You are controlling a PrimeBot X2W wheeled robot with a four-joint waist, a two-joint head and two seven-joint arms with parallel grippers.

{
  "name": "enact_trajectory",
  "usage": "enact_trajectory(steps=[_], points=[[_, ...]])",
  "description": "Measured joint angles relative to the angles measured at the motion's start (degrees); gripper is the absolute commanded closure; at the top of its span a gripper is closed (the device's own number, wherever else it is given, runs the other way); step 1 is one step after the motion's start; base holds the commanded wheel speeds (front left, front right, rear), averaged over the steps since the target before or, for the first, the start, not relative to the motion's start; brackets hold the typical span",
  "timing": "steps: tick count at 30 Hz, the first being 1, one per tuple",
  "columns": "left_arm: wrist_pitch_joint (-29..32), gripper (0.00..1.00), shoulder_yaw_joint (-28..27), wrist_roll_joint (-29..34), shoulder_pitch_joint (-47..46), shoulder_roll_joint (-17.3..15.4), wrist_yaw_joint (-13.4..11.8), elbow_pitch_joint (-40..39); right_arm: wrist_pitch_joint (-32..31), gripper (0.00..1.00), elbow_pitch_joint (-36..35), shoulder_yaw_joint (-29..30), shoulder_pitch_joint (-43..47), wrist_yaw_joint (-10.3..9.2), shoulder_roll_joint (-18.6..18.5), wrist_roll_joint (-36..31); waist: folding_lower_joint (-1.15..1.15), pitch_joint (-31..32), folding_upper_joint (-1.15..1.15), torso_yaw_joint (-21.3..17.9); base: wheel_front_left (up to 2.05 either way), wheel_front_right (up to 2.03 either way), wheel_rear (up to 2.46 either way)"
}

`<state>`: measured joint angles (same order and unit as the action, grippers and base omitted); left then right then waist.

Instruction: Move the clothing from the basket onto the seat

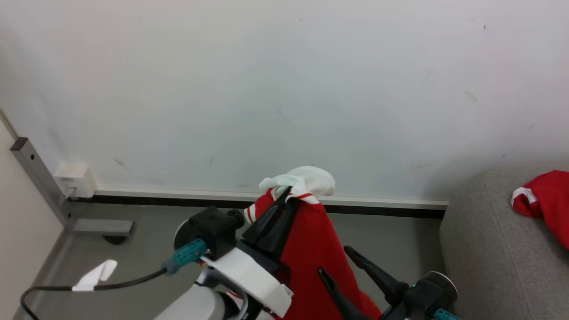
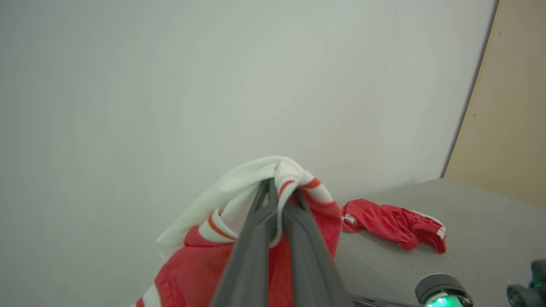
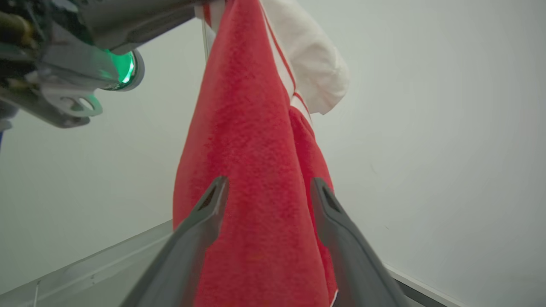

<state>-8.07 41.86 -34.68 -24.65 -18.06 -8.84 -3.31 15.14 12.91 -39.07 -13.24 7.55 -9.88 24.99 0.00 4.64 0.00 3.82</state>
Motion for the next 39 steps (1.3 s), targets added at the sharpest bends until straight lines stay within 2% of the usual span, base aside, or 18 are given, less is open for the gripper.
enact_trajectory(steps=[4,13,15,19,20,21,22,31,39], points=[[0.98,1.0,1.88,0.01,-0.87,1.48,1.03,-0.75,0.0,0.0,2.0,-2.34,-3.1,0.0,-0.42,1.64,0.0,0.1,0.0,0.47,0.0,0.0,0.0],[3.02,1.0,5.73,-0.2,-1.27,3.7,2.86,-2.16,0.01,0.0,5.28,-3.5,-5.98,0.0,-0.2,3.93,0.0,0.37,0.0,1.55,0.0,0.0,0.0],[3.41,1.0,6.42,-0.2,-1.26,4.1,3.0,-2.48,0.01,1.0,6.09,-3.94,-6.37,0.0,-0.19,5.15,0.0,0.46,0.0,1.75,0.0,0.0,0.0],[3.43,1.0,6.66,-0.2,-1.25,4.16,2.88,-2.35,0.0,1.0,6.8,-4.36,-6.8,0.0,-0.14,7.36,0.0,0.36,0.0,1.87,0.0,0.0,0.0],[3.35,0.71,6.55,-0.2,-1.22,4.15,2.64,-2.25,0.0,1.0,6.8,-4.09,-7.04,0.0,-0.18,7.39,0.0,0.3,0.0,1.82,0.0,0.0,0.0],[3.07,0.5,6.39,-0.2,-1.19,4.12,2.3,-2.18,0.0,1.0,6.67,-3.75,-7.23,0.0,-0.2,7.57,0.0,0.24,0.0,1.73,0.0,0.0,0.0],[2.94,0.0,6.27,-0.19,-1.18,3.99,2.24,-1.99,0.0,1.0,6.5,-3.39,-7.31,0.0,-0.29,7.71,0.0,0.18,0.0,1.63,0.0,0.0,0.0],[1.42,0.0,5.93,-0.2,0.11,3.32,1.66,0.92,-0.01,1.0,3.66,1.48,-6.68,0.0,-3.18,7.94,0.0,-0.62,0.0,-0.71,0.0,0.0,0.0],[0.11,0.0,6.04,-0.49,1.01,3.43,1.71,2.8,-0.01,1.0,0.23,6.03,-5.9,0.0,-6.25,7.87,0.0,-1.69,0.0,-6.14,0.0,0.0,0.0]])
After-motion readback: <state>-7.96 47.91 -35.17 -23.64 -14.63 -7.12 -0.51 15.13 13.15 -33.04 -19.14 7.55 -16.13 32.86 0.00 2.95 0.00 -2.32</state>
